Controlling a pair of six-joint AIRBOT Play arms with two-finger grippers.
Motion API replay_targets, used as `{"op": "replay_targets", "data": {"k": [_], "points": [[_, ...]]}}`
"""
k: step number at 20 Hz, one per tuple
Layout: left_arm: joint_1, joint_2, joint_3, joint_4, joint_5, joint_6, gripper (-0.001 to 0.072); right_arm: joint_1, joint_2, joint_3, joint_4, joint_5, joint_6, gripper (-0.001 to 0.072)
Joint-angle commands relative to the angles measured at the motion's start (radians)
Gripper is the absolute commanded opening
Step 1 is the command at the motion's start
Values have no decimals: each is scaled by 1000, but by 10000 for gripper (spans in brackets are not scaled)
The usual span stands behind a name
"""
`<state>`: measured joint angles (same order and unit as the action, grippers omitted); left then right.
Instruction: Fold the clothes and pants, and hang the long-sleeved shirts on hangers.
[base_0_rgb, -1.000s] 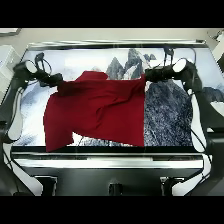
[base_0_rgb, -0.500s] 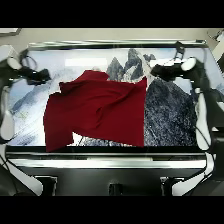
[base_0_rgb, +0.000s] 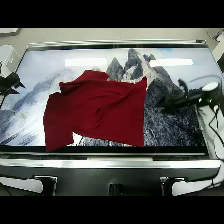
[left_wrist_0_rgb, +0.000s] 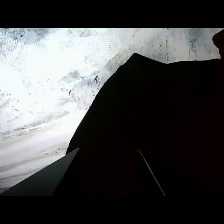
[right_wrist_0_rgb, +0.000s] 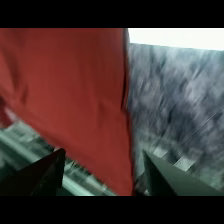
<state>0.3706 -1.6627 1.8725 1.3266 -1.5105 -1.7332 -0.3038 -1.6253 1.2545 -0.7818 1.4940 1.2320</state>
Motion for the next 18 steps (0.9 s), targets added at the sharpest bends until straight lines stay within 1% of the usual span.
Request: {"op": "replay_targets", "data": {"k": [1, 5, 8, 12, 14, 17, 18], "points": [[0, 40, -43, 0, -20, -7, 412, 5, 168, -356, 47, -59, -82, 552], [-24, 39, -43, -3, -19, -6, 412, 38, 345, -610, 65, -172, -91, 551], [-35, 39, -43, -3, -19, -6, 412, 80, 393, -708, 96, -221, -89, 550], [-35, 39, -43, -3, -19, -7, 412, 196, 393, -725, 98, -312, -79, 542], [-35, 39, -43, -3, -19, -7, 412, 242, 393, -725, 78, -373, -34, 542], [-35, 39, -43, -3, -19, -5, 412, 245, 393, -725, 26, -393, 3, 542], [-35, 39, -43, -3, -19, -3, 412, 245, 393, -725, 29, -389, 3, 542]]}}
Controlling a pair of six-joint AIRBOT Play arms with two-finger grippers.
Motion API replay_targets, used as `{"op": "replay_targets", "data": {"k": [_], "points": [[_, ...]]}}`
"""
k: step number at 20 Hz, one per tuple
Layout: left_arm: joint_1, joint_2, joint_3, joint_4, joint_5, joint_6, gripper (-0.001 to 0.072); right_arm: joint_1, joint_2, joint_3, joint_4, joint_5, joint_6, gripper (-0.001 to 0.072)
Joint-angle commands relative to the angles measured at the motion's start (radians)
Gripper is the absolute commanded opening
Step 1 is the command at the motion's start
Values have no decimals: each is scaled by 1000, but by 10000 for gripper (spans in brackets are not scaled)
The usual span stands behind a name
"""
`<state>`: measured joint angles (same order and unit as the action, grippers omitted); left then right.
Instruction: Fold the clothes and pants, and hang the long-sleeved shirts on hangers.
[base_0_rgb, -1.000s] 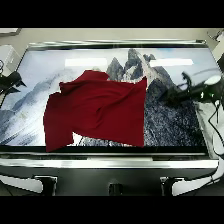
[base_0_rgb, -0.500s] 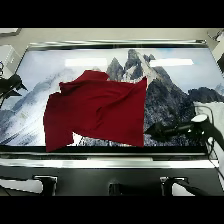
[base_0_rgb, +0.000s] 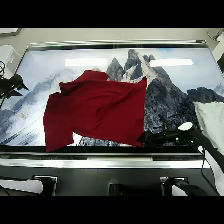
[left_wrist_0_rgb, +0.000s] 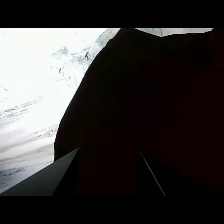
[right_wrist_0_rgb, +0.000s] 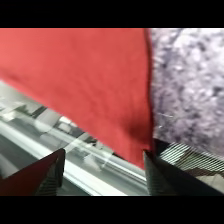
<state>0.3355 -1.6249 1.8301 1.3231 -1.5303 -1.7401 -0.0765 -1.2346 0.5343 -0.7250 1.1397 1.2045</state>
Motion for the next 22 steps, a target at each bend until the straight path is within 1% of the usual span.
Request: {"op": "replay_targets", "data": {"k": [1, 4, 7, 11, 14, 18, 22], "points": [[0, 1, 0, 0, 0, 3, 412, 18, 3, -3, -14, -26, 27, 542], [0, 0, 0, 0, 0, 3, 412, 18, 3, -4, -13, 10, 7, 543], [0, 1, 0, 0, 0, 3, 412, 16, 3, -2, -37, 5, 8, 543], [0, 1, 0, 0, 0, 3, 412, 16, 22, 21, -35, 44, 3, 550], [0, 0, 0, -6, 0, 3, 412, 16, 61, 21, -62, 39, 10, 552], [0, 0, 0, -27, 0, 3, 412, 16, 66, 21, -134, 15, 25, 552], [0, 0, 0, -34, 0, 4, 412, 16, 41, 20, -131, -8, 22, 553]]}}
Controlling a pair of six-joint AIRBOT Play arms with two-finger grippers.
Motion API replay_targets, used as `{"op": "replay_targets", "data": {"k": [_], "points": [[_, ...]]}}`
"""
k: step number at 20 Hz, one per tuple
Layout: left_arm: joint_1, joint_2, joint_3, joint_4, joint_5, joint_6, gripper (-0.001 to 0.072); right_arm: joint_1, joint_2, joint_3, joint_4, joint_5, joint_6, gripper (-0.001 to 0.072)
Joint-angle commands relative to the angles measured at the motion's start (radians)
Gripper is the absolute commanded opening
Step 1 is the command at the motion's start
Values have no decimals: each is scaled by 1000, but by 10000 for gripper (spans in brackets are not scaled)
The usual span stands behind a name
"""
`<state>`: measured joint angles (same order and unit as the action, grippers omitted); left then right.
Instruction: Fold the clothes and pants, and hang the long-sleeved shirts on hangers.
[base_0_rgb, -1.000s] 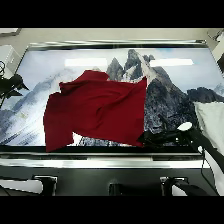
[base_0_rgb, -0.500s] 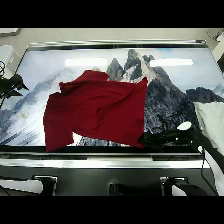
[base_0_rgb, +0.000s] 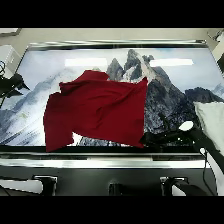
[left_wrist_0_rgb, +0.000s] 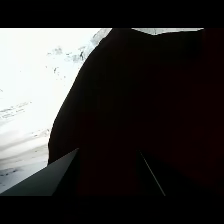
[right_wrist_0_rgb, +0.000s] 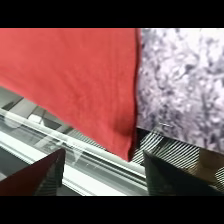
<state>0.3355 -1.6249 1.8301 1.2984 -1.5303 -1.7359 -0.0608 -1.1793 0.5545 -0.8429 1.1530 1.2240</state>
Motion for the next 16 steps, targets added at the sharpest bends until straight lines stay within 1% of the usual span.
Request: {"op": "replay_targets", "data": {"k": [1, 4, 10, 11, 12, 13, 15, 16], "points": [[0, 0, 0, -10, 0, -1, 412, 1, -33, 0, -1, -36, -2, 553], [0, -1, 0, -10, 0, -1, 412, 2, -99, 0, 142, -30, -75, 552], [0, -1, 0, -17, 0, -1, 412, 2, -154, 0, 170, -98, -87, 540], [0, -1, 0, -17, 0, -1, 412, 4, -163, 0, 189, -110, -95, 498], [0, -1, 0, -17, 0, -1, 412, 4, -172, 0, 212, -117, -109, 431], [0, -1, 0, -17, 0, 0, 412, 4, -179, 0, 233, -121, -125, 338], [2, -1, -1, -16, 0, 7, 412, 4, -180, 0, 245, -127, -134, 174], [7, -1, -2, -16, -1, 26, 412, 4, -180, 0, 254, -124, -142, 70]]}}
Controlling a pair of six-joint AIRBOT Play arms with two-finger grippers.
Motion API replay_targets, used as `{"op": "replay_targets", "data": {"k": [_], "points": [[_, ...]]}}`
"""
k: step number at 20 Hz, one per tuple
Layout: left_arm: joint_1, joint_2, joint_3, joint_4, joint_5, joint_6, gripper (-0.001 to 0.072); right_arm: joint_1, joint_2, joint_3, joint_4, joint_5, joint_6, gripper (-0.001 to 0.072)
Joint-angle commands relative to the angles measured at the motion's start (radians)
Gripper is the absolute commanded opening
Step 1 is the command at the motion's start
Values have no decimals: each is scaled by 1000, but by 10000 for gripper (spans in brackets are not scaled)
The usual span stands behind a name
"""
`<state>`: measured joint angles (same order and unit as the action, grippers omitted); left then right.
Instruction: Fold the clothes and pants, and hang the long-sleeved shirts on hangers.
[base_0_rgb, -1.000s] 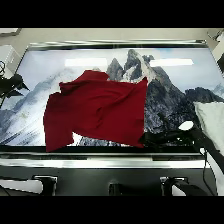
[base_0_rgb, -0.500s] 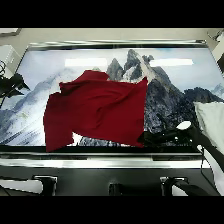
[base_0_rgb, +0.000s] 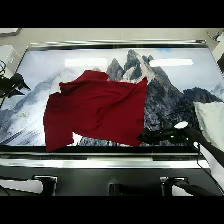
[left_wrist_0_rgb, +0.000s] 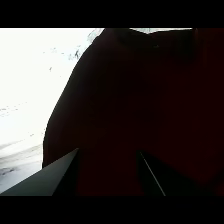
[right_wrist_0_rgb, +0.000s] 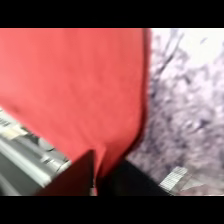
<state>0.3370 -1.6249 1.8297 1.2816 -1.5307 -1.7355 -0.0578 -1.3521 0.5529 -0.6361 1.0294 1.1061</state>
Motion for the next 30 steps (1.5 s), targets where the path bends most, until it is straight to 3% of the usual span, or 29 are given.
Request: {"op": "replay_targets", "data": {"k": [1, 5, 10, 14, 19, 27, 28, 29, 30], "points": [[13, -1, -6, 2, -9, 46, 412, 1, -7, 2, 62, 7, -39, 33], [111, 15, -178, -1, -45, 185, 412, 1, 1, 2, 82, 39, -48, 32], [301, 48, -521, -257, 133, 429, 412, 1, 45, 2, 80, 71, -24, 32], [309, 17, -639, -337, 260, 575, 412, 1, 47, 2, 75, 104, 16, 32], [289, -82, -650, -430, 293, 646, 412, 1, 47, 2, 75, 124, 43, 32], [196, -134, -650, -444, 312, 715, 406, 1, 47, 2, 76, 132, 61, 32], [179, -134, -650, -444, 310, 715, 343, 1, 47, 2, 76, 132, 61, 32], [164, -133, -650, -445, 307, 715, 132, 1, 48, 2, 79, 131, 61, 32], [154, -132, -649, -454, 301, 715, 17, 1, 52, 4, 81, 128, 60, 31]]}}
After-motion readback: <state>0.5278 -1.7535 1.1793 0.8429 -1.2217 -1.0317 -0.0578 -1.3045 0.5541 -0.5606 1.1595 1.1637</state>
